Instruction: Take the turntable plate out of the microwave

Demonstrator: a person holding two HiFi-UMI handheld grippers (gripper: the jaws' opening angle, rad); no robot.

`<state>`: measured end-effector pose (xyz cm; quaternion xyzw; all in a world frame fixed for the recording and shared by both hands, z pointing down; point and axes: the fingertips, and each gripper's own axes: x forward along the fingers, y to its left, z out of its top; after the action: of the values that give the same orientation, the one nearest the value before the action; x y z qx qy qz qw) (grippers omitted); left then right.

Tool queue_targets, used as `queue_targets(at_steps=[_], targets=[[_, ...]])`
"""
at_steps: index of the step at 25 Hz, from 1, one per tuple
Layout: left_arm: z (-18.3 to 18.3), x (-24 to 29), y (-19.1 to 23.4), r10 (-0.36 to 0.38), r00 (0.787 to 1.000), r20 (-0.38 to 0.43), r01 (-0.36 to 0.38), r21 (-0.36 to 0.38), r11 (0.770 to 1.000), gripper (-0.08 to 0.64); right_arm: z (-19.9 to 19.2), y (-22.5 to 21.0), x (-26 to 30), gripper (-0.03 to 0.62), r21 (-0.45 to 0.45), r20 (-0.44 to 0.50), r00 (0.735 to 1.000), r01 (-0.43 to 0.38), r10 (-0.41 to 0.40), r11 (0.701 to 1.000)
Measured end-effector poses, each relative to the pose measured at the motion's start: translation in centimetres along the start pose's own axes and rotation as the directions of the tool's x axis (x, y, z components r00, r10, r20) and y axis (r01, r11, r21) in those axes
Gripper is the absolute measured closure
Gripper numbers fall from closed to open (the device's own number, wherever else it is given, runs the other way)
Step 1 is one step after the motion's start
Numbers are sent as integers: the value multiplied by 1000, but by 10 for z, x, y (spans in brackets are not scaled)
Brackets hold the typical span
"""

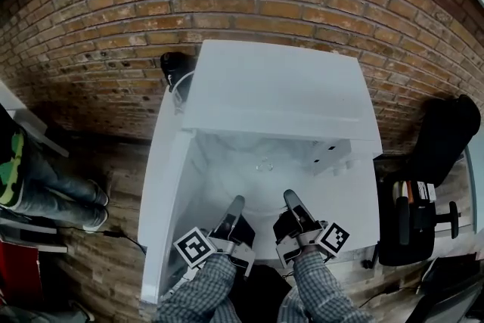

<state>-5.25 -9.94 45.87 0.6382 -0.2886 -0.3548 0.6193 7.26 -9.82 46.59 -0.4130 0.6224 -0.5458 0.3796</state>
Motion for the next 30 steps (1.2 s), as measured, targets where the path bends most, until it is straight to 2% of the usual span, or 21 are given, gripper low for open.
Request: queue_targets(at_steps=[9,21,30], targets=[[-38,-30,-15,-22,1000,-11,22,19,1000,522,-7,10,-49,551,-5,-6,1000,-6,6,1000],[-108,-85,-34,-72,997,17,71,45,996,520,-14,29,-132,549,-35,-55,998,-40,38,999],[-128,-121,-48,-71,997,-5,71,36,997,520,-36,40,-174,549,-27,-13,999,-37,36,999]])
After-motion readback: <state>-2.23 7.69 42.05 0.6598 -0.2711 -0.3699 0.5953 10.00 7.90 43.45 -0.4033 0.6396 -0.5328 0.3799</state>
